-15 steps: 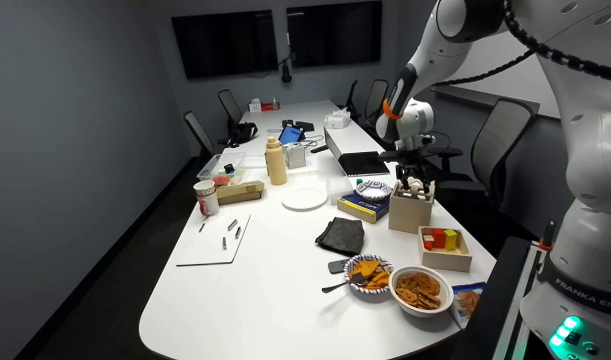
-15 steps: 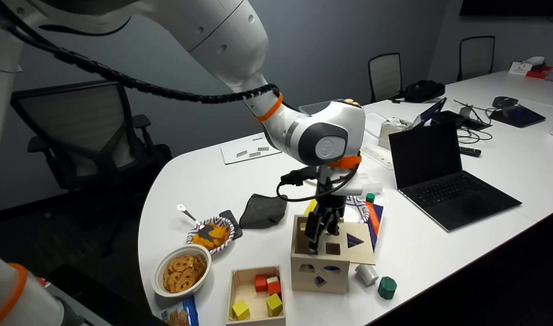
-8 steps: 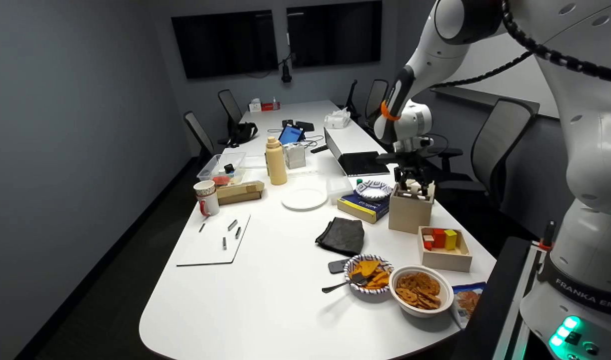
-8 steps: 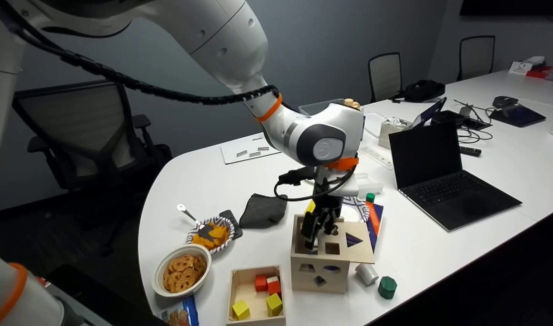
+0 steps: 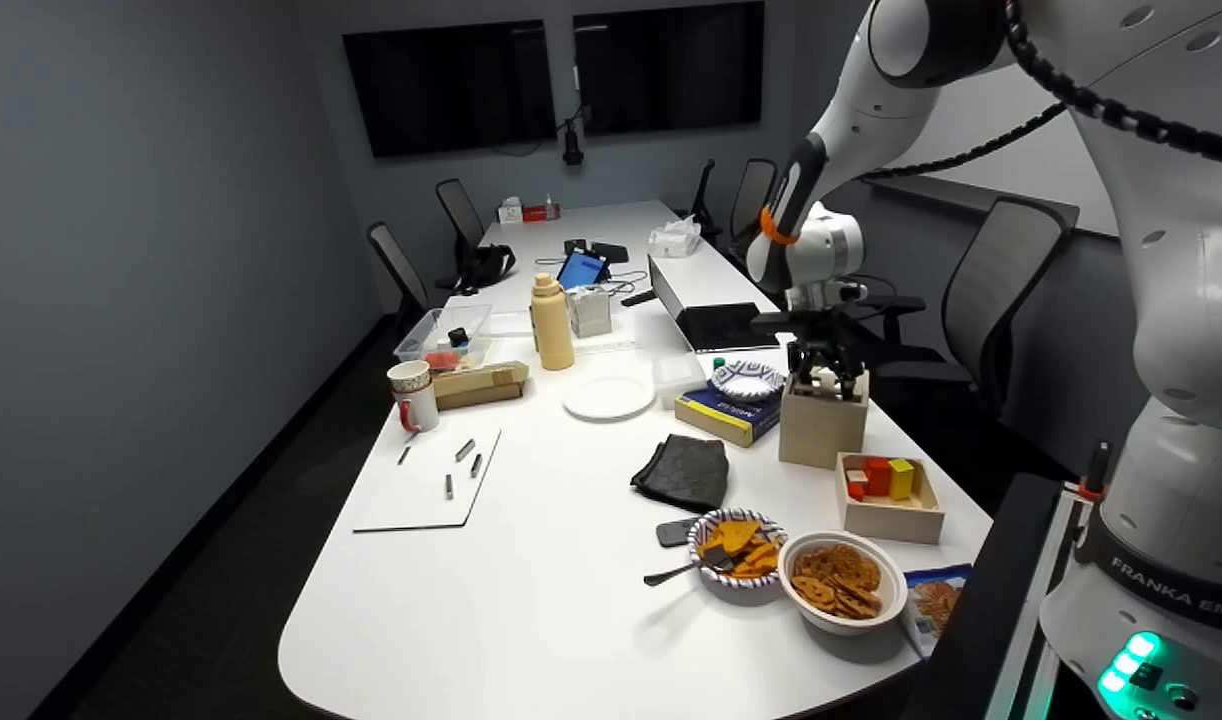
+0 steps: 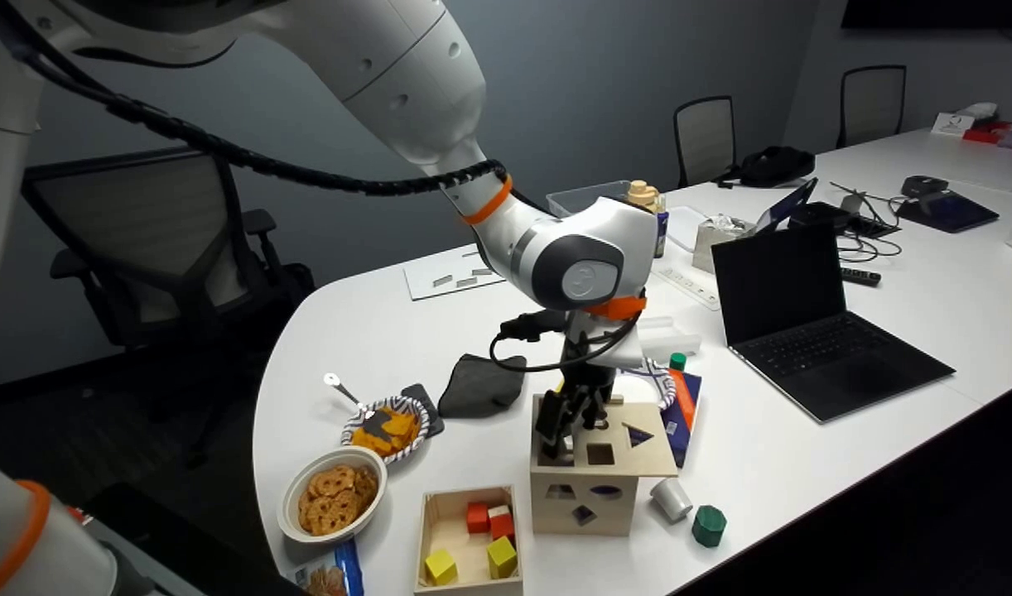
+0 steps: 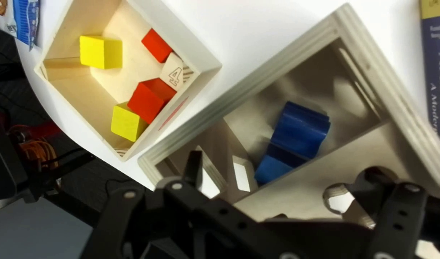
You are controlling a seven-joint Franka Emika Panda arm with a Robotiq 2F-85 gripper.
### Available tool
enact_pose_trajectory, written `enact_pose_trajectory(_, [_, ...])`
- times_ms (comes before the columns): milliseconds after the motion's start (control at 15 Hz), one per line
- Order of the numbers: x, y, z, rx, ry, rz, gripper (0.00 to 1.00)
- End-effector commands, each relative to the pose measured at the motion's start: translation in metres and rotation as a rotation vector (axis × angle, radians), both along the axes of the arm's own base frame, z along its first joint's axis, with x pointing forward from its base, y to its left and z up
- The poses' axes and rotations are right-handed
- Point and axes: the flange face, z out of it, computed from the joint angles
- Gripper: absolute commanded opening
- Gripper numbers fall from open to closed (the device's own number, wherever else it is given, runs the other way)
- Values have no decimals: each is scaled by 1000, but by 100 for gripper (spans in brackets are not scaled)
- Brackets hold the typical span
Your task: Slide the lid on top of the wooden toy box closed.
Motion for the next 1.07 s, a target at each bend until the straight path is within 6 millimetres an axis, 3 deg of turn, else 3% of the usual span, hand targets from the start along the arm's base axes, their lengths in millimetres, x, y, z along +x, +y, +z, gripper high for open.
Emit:
enact_pose_trajectory(0, [-9,12,5,25,-7,-30,100])
enact_pose_trajectory(1000, [-27,45,12,68,-40,-60,100])
